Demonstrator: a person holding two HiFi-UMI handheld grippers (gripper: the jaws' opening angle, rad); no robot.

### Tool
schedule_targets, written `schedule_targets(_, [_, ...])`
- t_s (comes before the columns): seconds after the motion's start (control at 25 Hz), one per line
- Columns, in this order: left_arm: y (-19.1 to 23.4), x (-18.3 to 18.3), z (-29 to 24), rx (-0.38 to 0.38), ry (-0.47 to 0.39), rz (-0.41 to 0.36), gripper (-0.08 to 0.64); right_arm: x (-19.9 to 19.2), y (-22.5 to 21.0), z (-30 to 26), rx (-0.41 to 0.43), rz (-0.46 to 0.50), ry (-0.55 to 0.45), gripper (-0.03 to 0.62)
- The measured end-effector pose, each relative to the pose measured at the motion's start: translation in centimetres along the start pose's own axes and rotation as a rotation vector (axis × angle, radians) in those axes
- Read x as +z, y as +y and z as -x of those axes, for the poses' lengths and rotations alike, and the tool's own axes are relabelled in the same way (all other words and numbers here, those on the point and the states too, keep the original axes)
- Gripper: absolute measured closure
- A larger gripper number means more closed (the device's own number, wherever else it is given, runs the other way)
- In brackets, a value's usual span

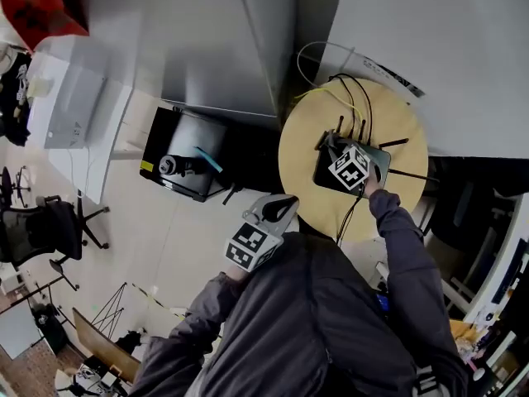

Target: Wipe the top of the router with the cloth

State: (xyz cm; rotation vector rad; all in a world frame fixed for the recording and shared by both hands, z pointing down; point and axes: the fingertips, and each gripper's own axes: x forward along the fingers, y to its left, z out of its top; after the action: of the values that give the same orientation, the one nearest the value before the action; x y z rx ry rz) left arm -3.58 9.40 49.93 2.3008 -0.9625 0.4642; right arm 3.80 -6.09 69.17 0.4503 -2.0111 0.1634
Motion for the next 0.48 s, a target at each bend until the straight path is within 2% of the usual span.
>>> schedule_targets(0.2, [-0.3, -0.4, 0.0, 0.034, -0.013, 0.027, 0.56, -0.1, 0.7, -0.3, 0.026, 0.028, -0.005, 0.563])
schedule_targets(0.48, [-1.6, -0.2, -1.0, 0.01, -0.006, 0.008, 0.56, -0.7, 3.0, 0.3, 0.073, 0.019, -0.014, 0.563])
